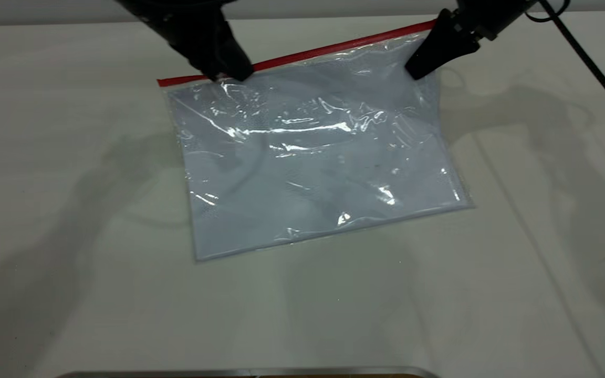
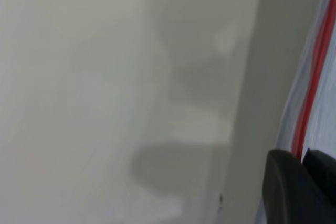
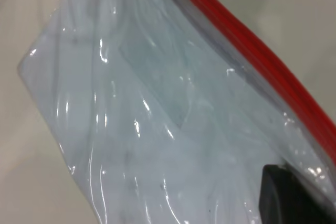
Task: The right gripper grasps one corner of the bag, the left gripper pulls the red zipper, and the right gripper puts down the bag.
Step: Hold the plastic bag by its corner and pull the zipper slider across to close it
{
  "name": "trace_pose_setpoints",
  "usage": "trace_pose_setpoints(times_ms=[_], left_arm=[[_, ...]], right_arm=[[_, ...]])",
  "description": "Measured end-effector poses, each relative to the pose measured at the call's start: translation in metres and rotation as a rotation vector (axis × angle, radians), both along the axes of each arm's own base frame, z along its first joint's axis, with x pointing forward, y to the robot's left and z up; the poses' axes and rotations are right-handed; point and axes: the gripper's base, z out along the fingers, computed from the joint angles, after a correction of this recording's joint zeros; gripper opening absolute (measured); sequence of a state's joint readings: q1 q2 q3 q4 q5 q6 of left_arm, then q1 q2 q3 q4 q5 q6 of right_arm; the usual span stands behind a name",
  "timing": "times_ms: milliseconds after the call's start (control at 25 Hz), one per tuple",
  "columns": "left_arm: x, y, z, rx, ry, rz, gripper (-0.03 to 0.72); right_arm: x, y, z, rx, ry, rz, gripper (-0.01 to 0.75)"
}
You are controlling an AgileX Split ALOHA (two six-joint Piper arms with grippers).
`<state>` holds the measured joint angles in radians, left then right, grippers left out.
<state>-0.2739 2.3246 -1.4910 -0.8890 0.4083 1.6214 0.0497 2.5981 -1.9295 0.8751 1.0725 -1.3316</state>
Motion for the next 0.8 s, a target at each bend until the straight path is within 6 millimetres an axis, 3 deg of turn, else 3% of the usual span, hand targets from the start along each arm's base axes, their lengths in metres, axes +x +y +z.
trace_pose_setpoints(times_ms=[400,600,680,800], left_arm=[[0.006,0.055,-0.002,-0.020,0.122,0.079,0.053],[0.006,0.067,-0.003,-0.027,0.178,0.144,0.056],[0.006,0.067,-0.003,-0.030,0.185,0.155,0.068],[0.006,0.068,-0.003,-0.020,0.185,0.153,0.132]], right_arm=[[0.001,-0.011,-0.001,-0.017,0.020,-0.028,0.044],[0.001,-0.011,-0.001,-0.018,0.023,-0.032,0.058],[0.001,-0.011,-0.001,-0.020,0.028,-0.041,0.088],[0.001,-0.013,-0.002,-0.037,0.026,-0.044,0.196]])
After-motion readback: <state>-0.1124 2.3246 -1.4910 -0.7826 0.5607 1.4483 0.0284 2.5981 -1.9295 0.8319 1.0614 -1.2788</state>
